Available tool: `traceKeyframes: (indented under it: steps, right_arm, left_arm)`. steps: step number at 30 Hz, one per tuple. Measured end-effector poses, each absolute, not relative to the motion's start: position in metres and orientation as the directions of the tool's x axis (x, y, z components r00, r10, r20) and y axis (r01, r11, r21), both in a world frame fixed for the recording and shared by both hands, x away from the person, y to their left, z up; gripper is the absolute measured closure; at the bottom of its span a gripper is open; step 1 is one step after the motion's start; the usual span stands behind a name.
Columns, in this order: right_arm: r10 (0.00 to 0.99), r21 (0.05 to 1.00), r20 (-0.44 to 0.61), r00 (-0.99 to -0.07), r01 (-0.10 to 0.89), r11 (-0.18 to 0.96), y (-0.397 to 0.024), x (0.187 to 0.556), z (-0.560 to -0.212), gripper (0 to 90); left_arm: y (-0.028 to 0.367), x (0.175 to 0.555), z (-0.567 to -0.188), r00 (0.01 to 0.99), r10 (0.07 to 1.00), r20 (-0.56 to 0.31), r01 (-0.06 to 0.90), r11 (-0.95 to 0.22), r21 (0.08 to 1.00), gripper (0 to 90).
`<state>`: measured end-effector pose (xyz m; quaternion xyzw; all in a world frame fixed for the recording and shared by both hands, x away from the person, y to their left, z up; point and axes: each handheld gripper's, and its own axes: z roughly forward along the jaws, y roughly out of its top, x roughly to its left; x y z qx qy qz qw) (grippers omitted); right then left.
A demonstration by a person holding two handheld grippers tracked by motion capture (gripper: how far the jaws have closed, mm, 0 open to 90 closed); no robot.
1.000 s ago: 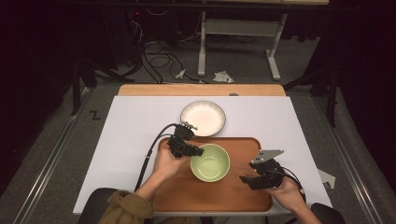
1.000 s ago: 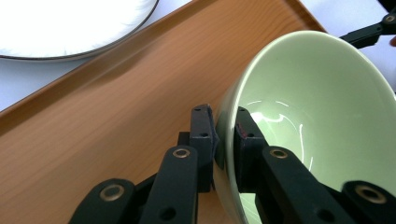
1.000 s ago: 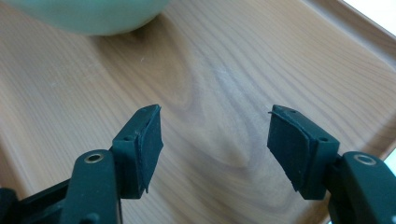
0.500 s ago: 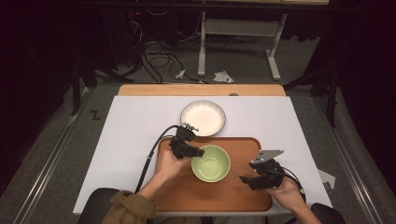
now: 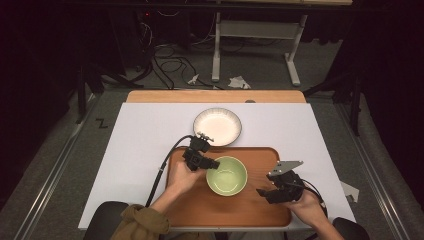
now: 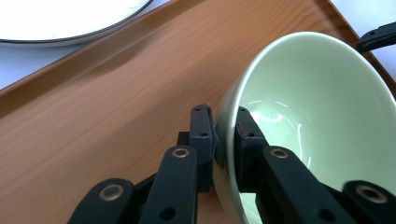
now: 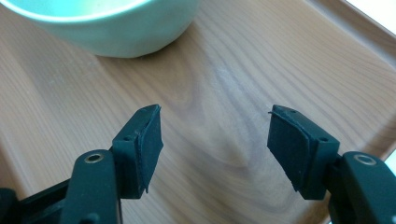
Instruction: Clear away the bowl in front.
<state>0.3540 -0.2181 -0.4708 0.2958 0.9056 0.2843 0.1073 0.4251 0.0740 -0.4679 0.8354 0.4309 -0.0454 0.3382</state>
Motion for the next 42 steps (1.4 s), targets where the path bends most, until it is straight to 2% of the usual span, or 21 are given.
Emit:
traceKeyframes:
  steps: [42]
  right_arm:
    - [0.6, 0.573, -0.022, -0.799, 0.482, 0.663, -0.2171, 0.3537, -0.4718, 35.4]
  left_arm:
    - [0.0743, 0.4286, -0.4737, 0.604, 0.695, -0.39, 0.766, -0.37, 0.526, 80.4]
